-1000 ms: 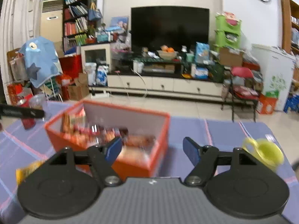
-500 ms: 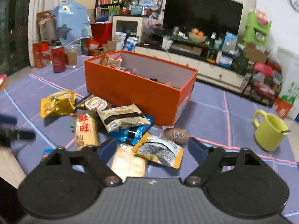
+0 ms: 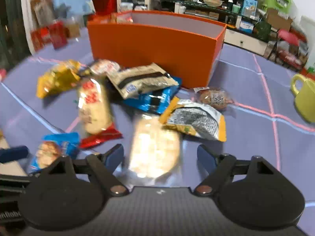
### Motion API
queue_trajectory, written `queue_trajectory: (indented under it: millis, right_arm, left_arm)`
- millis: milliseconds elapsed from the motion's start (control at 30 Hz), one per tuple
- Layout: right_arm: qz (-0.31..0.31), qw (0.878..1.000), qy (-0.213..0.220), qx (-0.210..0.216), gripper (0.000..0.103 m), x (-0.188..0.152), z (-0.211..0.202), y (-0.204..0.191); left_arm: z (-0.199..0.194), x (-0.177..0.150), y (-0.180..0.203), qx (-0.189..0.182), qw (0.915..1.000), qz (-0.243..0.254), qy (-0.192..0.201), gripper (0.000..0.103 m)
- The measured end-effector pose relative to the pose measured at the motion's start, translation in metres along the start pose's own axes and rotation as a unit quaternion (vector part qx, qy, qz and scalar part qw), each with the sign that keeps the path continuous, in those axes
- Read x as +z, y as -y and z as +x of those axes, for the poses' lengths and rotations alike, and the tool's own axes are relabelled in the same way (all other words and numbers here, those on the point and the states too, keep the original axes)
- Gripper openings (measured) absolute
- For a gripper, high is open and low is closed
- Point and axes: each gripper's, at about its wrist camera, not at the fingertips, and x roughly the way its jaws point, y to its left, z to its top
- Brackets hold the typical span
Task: Organize snacks
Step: 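Grasp the blue cookie pack with left gripper while right grasps clear bread bag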
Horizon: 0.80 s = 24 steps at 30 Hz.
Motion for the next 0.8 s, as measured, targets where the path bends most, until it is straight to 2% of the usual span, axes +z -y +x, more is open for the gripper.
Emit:
queue_trajectory:
  millis: [67,167,333,533,633,700,800]
  right_arm:
    - [0.004,1.000,-0.011,0.008,0.077,0.000,0.007,0.001]
    - [0.011,1.000,-0.016,0.014,0.077,0.002,0.010,0.003]
    - [0.008,0.999,-0.020,0.032,0.076,0.004,0.009,0.001]
    - [0.009,0.999,-0.021,0.028,0.073,0.004,0.009,0.000]
    - [0.006,0.999,-0.022,0.031,0.059,0.004,0.006,-0.001]
    - [0.007,0.999,-0.023,0.033,0.058,0.003,0.004,-0.002]
    - [0.003,0.999,-0.021,0.031,0.058,0.002,0.003,-0.003]
  left_arm:
    - [0.003,-0.001,-0.002,0.012,0.9998,0.014,0.009,0.077]
    - [0.009,-0.002,-0.001,0.030,0.9984,0.044,0.020,0.076]
    - [0.012,0.003,-0.013,0.022,0.9976,0.063,0.020,0.074]
    - [0.019,0.016,-0.033,0.015,0.9970,0.074,0.013,0.069]
    - [0.014,0.016,-0.037,0.015,0.9972,0.072,0.016,0.051]
    - [0.011,0.013,-0.038,0.012,0.9967,0.077,0.024,0.036]
    - [0.009,0.010,-0.036,0.004,0.9955,0.089,0.031,0.021]
